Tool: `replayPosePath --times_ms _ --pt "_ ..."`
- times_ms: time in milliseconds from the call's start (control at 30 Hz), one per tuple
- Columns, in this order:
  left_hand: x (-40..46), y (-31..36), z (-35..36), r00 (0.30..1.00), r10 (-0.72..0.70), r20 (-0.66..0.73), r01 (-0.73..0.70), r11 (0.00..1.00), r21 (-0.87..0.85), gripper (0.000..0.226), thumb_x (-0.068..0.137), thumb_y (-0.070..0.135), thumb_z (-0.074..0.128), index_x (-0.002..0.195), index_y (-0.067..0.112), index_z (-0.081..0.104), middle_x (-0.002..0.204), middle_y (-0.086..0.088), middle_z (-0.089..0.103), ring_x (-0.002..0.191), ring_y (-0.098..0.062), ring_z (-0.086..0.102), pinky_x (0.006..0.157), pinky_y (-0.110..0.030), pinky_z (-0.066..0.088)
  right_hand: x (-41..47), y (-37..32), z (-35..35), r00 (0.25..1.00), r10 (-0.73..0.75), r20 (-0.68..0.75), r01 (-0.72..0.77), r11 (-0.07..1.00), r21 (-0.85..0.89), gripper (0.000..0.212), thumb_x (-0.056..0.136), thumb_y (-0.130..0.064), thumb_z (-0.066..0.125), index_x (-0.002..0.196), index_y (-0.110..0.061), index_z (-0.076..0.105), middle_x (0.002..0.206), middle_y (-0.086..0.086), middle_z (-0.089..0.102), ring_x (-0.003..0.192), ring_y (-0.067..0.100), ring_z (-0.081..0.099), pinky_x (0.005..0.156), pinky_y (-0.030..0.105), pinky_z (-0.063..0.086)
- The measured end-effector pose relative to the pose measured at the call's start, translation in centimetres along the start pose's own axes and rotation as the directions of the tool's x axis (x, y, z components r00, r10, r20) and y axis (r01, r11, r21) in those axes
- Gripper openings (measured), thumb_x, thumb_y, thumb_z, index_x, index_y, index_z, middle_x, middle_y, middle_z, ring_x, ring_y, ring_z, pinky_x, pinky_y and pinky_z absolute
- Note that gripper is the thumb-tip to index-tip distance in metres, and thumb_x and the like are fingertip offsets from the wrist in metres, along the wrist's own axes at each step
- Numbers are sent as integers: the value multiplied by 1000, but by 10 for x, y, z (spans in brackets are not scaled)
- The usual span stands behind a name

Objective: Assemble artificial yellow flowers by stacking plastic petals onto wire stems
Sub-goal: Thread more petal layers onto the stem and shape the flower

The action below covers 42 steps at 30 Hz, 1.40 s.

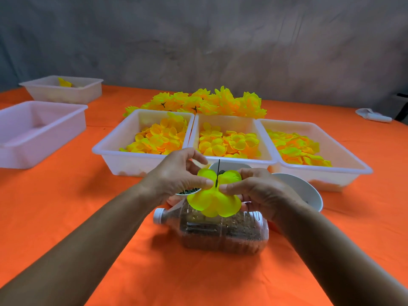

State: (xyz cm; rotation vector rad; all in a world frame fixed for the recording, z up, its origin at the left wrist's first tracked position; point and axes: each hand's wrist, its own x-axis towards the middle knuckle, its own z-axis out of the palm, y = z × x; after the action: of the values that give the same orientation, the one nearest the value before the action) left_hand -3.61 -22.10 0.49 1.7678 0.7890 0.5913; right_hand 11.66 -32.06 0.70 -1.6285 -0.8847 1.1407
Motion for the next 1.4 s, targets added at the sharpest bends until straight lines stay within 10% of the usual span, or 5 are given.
replayPosePath --times_ms 133,433,933,1133,1400 --pt "-13 5 2 971 239 -31 -234 966 113 25 70 -1 78 73 23 70 82 2 63 70 -17 59 69 -33 50 -1 -1 1 1000 -4 -5 4 1000 -12 18 73 -4 74 87 -12 65 56 -5 64 41 5 54 51 19 41" --pt "-16 -2 11 949 309 -63 -286 926 247 12 65 26 84 66 28 72 117 11 59 114 3 51 90 -15 39 -1 -1 1 999 2 -33 -3 1000 -28 20 71 -4 74 88 -10 65 54 -2 61 39 6 51 49 18 41" --pt "-15 -5 15 935 351 -48 -330 913 241 13 69 14 83 62 18 72 88 7 70 90 -8 63 88 -31 47 0 -5 -26 981 -152 -121 136 982 -134 12 77 -8 74 79 -13 63 57 -2 60 45 3 55 40 14 38" --pt "-7 2 9 951 304 47 -306 920 243 19 70 11 82 59 19 69 84 4 71 87 -10 66 86 -35 51 29 0 -75 802 -428 -417 295 890 -348 6 81 -4 69 79 -10 68 70 4 64 66 14 58 56 14 44" --pt "-1 6 3 967 206 151 -239 938 252 15 71 28 83 74 14 76 84 -2 71 89 -19 66 90 -48 48 91 13 -161 773 -390 -500 -135 669 -731 21 88 -8 57 100 -16 73 115 11 66 106 30 60 84 31 44"
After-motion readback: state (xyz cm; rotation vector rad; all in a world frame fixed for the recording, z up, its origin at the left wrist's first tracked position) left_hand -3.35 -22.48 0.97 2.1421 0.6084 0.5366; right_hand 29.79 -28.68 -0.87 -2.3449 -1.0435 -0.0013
